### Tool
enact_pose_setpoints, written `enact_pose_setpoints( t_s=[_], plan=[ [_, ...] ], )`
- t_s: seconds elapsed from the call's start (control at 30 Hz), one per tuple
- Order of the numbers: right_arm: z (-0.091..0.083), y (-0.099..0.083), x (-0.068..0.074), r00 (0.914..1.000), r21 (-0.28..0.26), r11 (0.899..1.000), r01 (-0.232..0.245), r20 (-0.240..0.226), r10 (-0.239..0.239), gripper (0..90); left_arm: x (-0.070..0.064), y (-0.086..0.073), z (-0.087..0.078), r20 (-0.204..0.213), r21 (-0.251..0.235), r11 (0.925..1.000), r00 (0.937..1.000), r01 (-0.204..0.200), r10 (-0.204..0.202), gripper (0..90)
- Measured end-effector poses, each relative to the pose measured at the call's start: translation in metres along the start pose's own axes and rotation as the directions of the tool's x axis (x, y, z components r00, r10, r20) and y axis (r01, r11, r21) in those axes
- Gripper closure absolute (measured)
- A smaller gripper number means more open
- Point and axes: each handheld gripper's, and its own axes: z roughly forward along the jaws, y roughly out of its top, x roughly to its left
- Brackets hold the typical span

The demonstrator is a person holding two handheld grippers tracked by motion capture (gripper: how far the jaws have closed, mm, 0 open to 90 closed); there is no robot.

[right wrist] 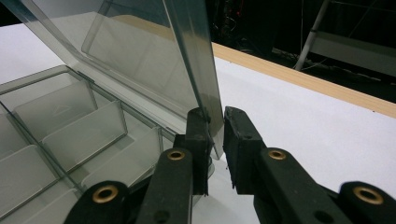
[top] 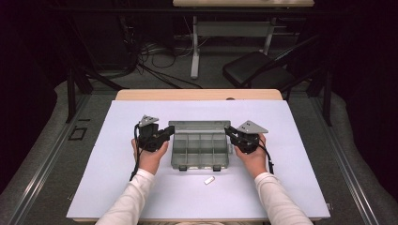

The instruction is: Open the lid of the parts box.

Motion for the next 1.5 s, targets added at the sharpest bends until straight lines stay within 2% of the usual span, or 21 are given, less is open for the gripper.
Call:
enact_pose_setpoints(
  t_s=[0.07, 0.27, 0.53, 0.83, 0.9, 0.97, 1.2, 1.3, 1.4, 1.47, 1.5],
  plan=[
    [0.000, 0.000, 0.000, 1.0000, 0.000, 1.000, -0.001, -0.002, 0.001, 80.6, 0.000, -0.002, 0.000, -0.002, -0.004, 1.0000, 1.0000, -0.002, 0.002, 85.1],
    [0.000, 0.000, 0.000, 1.0000, 0.000, 1.000, 0.003, -0.002, -0.003, 80.6, 0.004, -0.008, -0.001, 0.011, 0.023, 0.9997, 0.9999, -0.012, 0.012, 79.4],
    [0.000, 0.000, 0.000, 1.0000, 0.001, 1.000, 0.003, -0.003, -0.003, 80.5, 0.008, -0.016, -0.002, 0.007, 0.053, 0.9984, 0.9998, -0.018, 0.018, 71.7],
    [-0.001, 0.000, 0.000, 1.0000, 0.002, 1.000, 0.005, -0.005, -0.005, 80.5, 0.013, -0.027, 0.001, 0.005, 0.099, 0.9946, 0.9995, -0.031, 0.030, 56.2],
    [-0.001, 0.000, 0.000, 1.0000, 0.003, 1.000, 0.005, -0.005, -0.005, 80.5, 0.014, -0.029, 0.002, 0.012, 0.120, 0.9922, 0.9994, -0.033, 0.032, 53.6],
    [-0.001, 0.000, 0.000, 1.0000, 0.003, 1.000, 0.006, -0.006, -0.006, 80.5, 0.016, -0.031, 0.003, 0.015, 0.127, 0.9897, 0.9979, -0.065, 0.064, 52.0],
    [-0.001, 0.000, 0.000, 1.0000, 0.008, 1.000, 0.007, -0.006, -0.007, 80.5, 0.017, -0.042, 0.008, 0.025, 0.190, 0.9699, 0.9883, -0.153, 0.151, 49.0],
    [-0.001, 0.000, 0.000, 1.0000, 0.003, 1.000, 0.009, -0.004, -0.009, 80.5, 0.018, -0.047, 0.010, 0.028, 0.199, 0.9646, 0.9849, -0.173, 0.171, 48.8],
    [-0.001, 0.000, 0.001, 0.9999, 0.003, 1.000, 0.009, -0.004, -0.009, 80.5, 0.019, -0.050, 0.013, 0.043, 0.215, 0.9605, 0.9843, -0.177, 0.171, 48.3],
    [-0.001, 0.000, 0.000, 0.9999, 0.002, 1.000, 0.009, -0.005, -0.009, 80.4, 0.019, -0.054, 0.017, 0.043, 0.213, 0.9604, 0.9838, -0.179, 0.174, 45.0],
    [-0.001, -0.001, 0.000, 1.0000, 0.003, 1.000, 0.008, -0.005, -0.008, 80.5, 0.019, -0.054, 0.018, 0.052, 0.225, 0.9573, 0.9833, -0.182, 0.174, 45.0]
  ],
)
